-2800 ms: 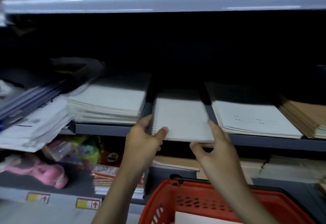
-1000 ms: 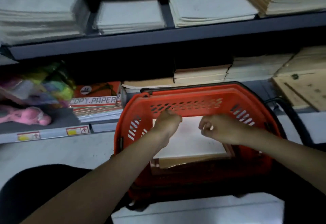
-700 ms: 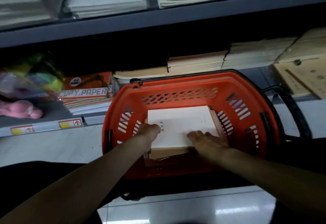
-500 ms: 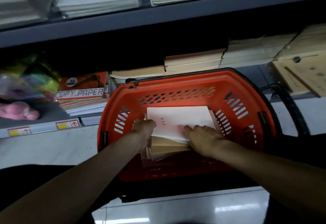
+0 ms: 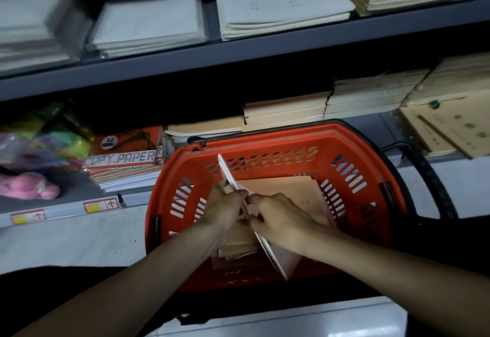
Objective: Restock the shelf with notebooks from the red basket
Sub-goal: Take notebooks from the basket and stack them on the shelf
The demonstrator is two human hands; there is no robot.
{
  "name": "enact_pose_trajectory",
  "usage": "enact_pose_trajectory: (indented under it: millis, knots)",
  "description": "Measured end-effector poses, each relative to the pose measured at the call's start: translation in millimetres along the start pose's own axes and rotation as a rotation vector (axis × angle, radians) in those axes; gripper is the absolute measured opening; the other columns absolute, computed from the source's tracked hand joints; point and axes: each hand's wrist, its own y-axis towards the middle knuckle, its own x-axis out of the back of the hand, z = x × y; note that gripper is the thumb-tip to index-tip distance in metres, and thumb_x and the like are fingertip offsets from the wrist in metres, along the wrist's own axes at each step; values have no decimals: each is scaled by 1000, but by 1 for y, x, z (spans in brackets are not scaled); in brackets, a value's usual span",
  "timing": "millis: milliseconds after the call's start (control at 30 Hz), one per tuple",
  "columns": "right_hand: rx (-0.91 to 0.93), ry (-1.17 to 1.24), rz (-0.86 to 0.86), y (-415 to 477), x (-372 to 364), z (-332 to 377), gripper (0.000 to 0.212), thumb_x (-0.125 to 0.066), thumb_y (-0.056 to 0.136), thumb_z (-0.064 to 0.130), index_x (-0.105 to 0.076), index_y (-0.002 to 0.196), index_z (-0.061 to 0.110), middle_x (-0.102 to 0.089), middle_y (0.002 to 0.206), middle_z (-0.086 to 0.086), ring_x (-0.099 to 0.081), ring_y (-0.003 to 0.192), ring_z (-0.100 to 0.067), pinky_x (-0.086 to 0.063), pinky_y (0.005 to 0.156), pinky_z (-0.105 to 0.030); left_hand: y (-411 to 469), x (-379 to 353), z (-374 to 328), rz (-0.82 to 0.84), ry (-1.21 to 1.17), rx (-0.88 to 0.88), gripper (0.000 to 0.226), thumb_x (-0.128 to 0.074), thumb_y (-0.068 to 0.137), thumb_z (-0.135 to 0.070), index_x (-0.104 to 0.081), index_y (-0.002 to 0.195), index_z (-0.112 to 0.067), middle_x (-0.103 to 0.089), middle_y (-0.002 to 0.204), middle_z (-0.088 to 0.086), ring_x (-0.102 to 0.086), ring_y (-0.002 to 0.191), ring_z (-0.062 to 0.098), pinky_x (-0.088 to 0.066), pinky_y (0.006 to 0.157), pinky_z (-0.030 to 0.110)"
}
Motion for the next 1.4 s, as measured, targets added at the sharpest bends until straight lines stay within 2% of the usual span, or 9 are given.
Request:
enact_pose_trajectory:
  millis: [133, 267, 400, 567, 700, 900, 1033, 1233, 1400]
  knots:
    - [-92, 150, -9, -8, -4, -2, 41, -56, 85, 44, -55, 126, 37, -72, 106, 3, -67, 97, -17, -53, 84, -29, 0, 17, 0, -28, 27, -39, 44, -53, 75, -10, -59, 118, -13, -69, 105, 15, -68, 95, 34, -59, 75, 57]
    - [-295, 258, -109, -2, 20, -18, 66, -68, 83, 50, -43, 140, 28, -57, 130, 6, -56, 118, -17, -44, 91, -27, -21, 26, -17, 68, -101, -21, 41, -50, 81, 10, -56, 119, -5, -66, 112, 20, -66, 99, 38, -59, 76, 54]
    - [-547, 893, -10, 0, 42, -42, 72, -82, 72, 44, -50, 132, 24, -62, 108, 12, -61, 98, -13, -48, 82, -29, -47, 34, -37, 199, -145, -99, 44, -49, 81, 14, -57, 120, -5, -69, 111, 18, -69, 96, 37, -61, 68, 44]
    - [-338, 1188, 223, -2, 61, -51, 48, -71, 81, 34, -65, 124, 14, -70, 121, -5, -65, 114, -24, -48, 102, -42, -79, 39, -69, 209, -64, -527, 46, -44, 77, 15, -64, 106, -14, -73, 95, 11, -69, 87, 35, -51, 66, 39]
    - [-132, 1233, -114, -5, 82, -24, 39, -70, 74, 14, -67, 113, 11, -73, 114, -10, -71, 101, -23, -58, 84, -35, -72, 55, -100, 84, -59, -828, 31, -51, 74, 1, -57, 96, -19, -70, 92, 2, -67, 85, 21, -51, 67, 31]
    - [184, 1256, -516, -5, 138, 2, 45, -75, 61, 22, -67, 105, 16, -76, 102, -1, -73, 91, -16, -57, 72, -25, -63, 70, -127, 380, -70, -808, 33, -63, 87, -14, -58, 119, -22, -71, 115, 0, -70, 104, 19, -58, 80, 31]
    - [247, 1274, -645, 7, 173, 4, 47, -76, 59, 26, -67, 103, 16, -76, 101, -2, -73, 91, -18, -57, 73, -28, -60, 57, -124, 271, 218, -829, 36, -62, 83, -30, -58, 119, -29, -70, 110, -23, -66, 104, 1, -55, 80, 16]
    - [164, 941, -696, 11, 190, 4, 59, -76, 81, 15, -49, 131, 30, -69, 119, 11, -65, 111, -10, -52, 93, -38, -52, 34, -145, 102, 66, -966, 35, -57, 93, -20, -56, 128, -22, -70, 114, -12, -66, 105, 1, -54, 85, 18]
    - [117, 764, -777, 2, 191, 4, 64, -66, 86, 10, -37, 132, 44, -64, 115, 23, -61, 103, 5, -50, 80, -24, -47, 15, -183, 31, -65, -1001, 30, -59, 95, -13, -57, 123, -20, -72, 110, -7, -68, 102, 7, -56, 83, 22]
